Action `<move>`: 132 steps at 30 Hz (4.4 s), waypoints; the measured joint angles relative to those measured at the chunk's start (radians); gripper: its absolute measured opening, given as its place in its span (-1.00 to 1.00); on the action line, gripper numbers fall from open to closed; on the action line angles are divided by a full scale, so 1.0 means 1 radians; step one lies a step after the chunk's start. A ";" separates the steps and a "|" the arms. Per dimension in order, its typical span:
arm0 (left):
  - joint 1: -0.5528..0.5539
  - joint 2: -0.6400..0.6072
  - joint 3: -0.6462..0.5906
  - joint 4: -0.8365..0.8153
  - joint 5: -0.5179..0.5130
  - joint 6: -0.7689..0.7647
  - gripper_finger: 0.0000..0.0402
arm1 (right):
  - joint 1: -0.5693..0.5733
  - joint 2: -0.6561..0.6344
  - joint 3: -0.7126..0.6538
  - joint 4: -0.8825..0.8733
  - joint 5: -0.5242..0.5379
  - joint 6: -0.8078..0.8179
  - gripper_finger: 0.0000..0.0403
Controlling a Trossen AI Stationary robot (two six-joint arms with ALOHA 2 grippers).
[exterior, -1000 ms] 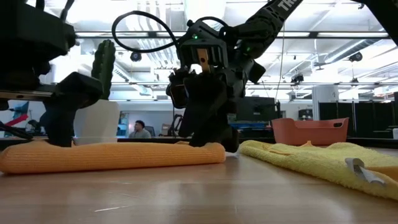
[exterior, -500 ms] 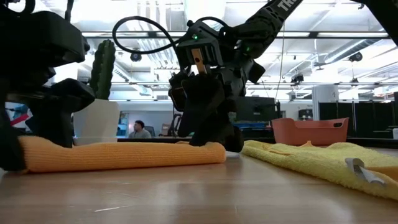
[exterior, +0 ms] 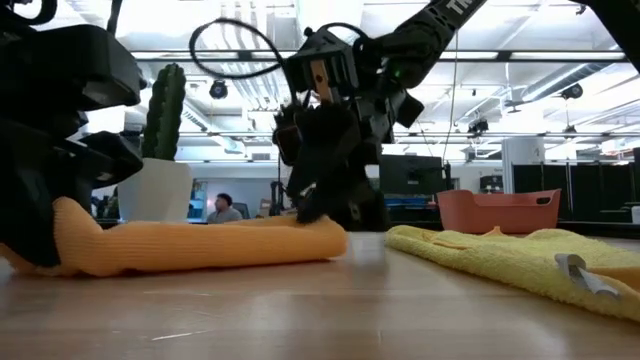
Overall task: Roll microfiber towels into tight, uniform cylinder then place into a basket
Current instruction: Roll the orange towel
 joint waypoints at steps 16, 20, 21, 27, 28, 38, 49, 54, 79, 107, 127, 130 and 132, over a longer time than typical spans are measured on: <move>0.046 -0.116 -0.014 -0.023 0.005 0.217 -0.97 | 0.109 -0.255 0.001 -0.218 0.302 -1.079 -0.39; 0.074 -0.154 -0.030 0.048 0.057 0.203 -0.98 | 0.144 -0.265 0.001 -0.223 0.347 -1.179 -0.31; 0.083 -0.161 -0.035 0.071 0.072 0.187 -0.98 | 0.150 -0.265 0.001 -0.224 0.348 -1.181 -0.28; 0.108 -0.194 -0.079 0.163 0.088 0.048 -0.98 | 0.175 -0.219 -0.017 -0.197 0.348 -1.169 -0.11; 0.108 -0.197 -0.082 0.167 0.088 0.026 -0.99 | 0.177 -0.211 -0.023 -0.196 0.347 -1.158 -0.08; 0.108 -0.188 -0.147 0.301 0.075 -0.137 -0.99 | 0.180 -0.144 -0.126 -0.007 0.351 -1.117 0.04; 0.108 -0.192 -0.162 0.391 0.066 -0.204 -0.98 | 0.182 -0.101 -0.172 0.176 0.542 -1.102 0.04; 0.108 -0.192 -0.161 0.410 0.066 -0.205 -0.96 | 0.182 -0.093 -0.171 0.226 0.552 -1.102 0.04; 0.107 -0.192 -0.164 0.344 0.186 -0.168 -0.95 | 0.182 -0.072 -0.137 0.187 0.552 -1.070 -0.86; 0.105 -0.195 -0.178 0.206 0.314 -0.095 -0.10 | 0.168 -0.027 -0.006 -0.106 0.147 -0.773 -0.94; 0.105 -0.474 -0.138 0.144 0.260 -0.123 -0.10 | 0.093 0.093 0.102 -0.090 -0.183 -0.441 -0.94; 0.105 -0.478 -0.115 0.147 0.248 -0.075 -0.10 | 0.070 0.101 0.099 -0.088 -0.182 -0.420 -0.94; 0.106 -0.470 -0.102 0.147 0.231 -0.056 -0.10 | 0.055 0.118 0.096 -0.086 -0.183 -0.399 -0.94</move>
